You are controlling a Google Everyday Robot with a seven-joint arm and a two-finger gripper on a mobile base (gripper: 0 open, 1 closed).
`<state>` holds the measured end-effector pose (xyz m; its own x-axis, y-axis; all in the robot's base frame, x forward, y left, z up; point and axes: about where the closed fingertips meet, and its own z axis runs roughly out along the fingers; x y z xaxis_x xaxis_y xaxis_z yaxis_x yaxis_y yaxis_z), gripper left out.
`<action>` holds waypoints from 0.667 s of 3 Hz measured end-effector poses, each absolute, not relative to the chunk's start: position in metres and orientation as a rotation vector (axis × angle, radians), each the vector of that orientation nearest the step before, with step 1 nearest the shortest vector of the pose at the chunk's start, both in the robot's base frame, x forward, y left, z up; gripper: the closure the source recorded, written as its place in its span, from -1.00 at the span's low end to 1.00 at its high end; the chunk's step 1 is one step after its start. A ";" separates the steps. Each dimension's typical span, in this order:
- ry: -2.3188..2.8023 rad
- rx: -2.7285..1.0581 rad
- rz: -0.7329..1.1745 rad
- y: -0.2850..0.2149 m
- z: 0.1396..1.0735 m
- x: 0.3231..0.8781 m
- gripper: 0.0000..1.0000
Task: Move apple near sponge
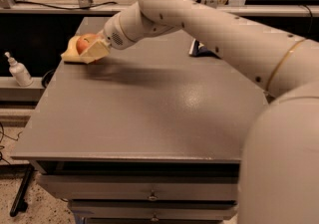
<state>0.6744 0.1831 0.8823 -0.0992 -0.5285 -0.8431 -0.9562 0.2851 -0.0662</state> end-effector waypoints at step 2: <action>1.746 -1.409 0.695 0.209 0.845 0.706 1.00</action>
Offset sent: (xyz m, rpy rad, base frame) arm 0.0639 0.0257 -0.0504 -0.0245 -0.0069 0.0661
